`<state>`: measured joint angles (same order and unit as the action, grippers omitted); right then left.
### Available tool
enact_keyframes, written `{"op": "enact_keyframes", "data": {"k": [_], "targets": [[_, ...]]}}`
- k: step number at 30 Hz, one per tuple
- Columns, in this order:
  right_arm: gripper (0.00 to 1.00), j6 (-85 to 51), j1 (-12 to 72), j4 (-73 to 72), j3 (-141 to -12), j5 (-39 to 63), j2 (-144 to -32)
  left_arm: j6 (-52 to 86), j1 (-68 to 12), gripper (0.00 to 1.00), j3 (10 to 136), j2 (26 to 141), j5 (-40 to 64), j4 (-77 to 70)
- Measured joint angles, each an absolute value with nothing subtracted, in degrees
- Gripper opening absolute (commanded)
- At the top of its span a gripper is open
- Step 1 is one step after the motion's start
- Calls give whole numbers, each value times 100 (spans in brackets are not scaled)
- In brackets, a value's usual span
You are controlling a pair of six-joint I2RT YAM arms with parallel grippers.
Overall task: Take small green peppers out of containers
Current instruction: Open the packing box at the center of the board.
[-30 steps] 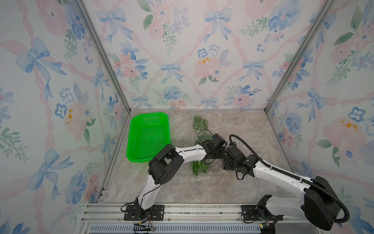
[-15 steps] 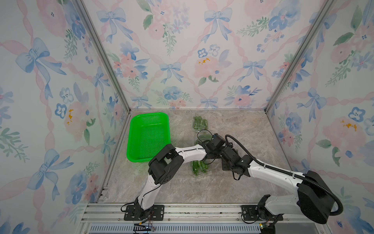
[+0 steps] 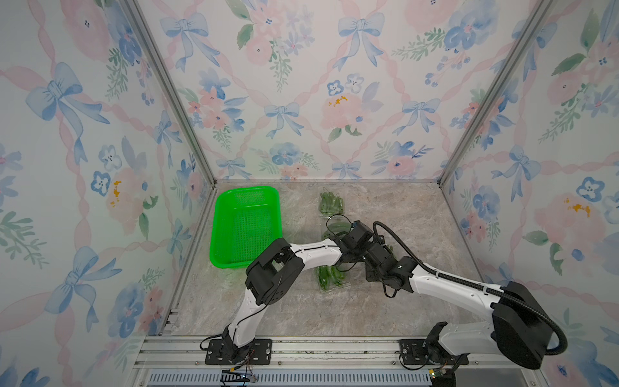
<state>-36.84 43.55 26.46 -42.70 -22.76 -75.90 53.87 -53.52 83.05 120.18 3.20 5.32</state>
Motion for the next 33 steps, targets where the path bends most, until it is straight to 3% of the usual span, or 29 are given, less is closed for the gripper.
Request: {"op": "enact_keyframes", "data": {"k": [12, 27, 33], "targets": [[37, -3575, 4097, 2451, -4158, -1798, -7557, 5391, -5343, 1, 8302, 12022, 255, 550], [17, -3559, 4091, 2156, -4189, -1734, -7776, 5433, -5295, 0, 8302, 12055, 130, 475], [4, -3562, 3975, 2158, -4169, -1634, -7671, 5463, -5288, 0, 8302, 12055, 130, 454]]}}
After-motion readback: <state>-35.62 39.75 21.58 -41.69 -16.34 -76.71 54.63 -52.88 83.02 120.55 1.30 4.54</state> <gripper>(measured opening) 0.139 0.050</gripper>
